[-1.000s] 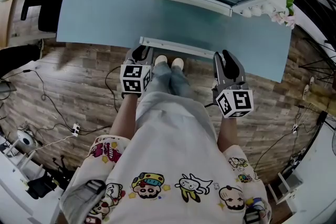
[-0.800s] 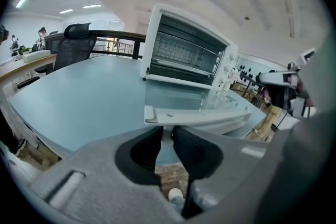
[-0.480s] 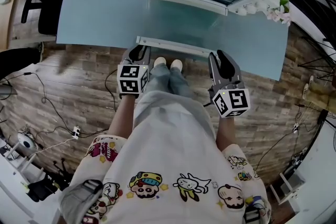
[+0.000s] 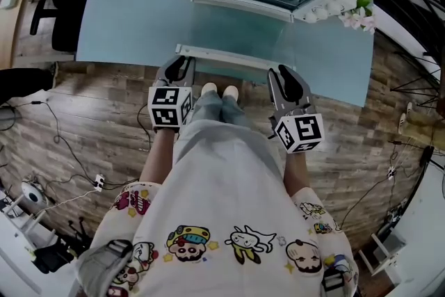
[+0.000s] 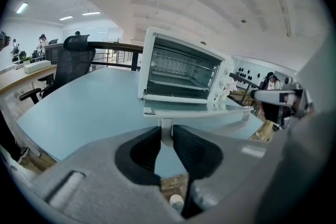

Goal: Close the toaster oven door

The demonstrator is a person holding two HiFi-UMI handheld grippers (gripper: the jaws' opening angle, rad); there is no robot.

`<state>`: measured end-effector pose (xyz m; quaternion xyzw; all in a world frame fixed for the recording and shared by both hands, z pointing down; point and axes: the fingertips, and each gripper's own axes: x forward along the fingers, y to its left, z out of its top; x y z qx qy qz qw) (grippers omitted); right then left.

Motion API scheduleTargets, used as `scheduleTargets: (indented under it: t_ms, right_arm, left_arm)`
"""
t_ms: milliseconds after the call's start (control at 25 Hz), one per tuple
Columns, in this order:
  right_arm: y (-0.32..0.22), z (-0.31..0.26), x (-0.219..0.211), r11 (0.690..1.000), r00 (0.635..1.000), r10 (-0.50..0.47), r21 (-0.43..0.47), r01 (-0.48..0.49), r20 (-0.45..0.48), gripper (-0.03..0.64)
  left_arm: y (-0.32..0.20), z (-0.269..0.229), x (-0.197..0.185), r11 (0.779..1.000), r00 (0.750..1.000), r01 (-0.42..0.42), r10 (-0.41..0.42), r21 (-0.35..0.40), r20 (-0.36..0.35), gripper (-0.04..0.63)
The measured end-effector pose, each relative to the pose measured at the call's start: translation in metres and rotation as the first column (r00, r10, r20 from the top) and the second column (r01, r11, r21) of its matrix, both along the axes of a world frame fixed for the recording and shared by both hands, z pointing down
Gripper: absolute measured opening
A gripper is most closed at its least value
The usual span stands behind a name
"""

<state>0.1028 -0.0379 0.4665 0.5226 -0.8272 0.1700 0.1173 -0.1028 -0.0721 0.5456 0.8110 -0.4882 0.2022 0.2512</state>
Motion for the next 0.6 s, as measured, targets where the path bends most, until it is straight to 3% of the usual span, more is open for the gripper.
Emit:
scheduleTargets:
  t_ms: [600]
  right_arm:
    - [-0.005,-0.026,-0.001,0.997,1.0,0.015,0.073,-0.017,0.02,0.098]
  left_arm:
    - [-0.027,-0.066,0.005,0.994,1.0,0.003,-0.002,0.113,-0.016,0.072]
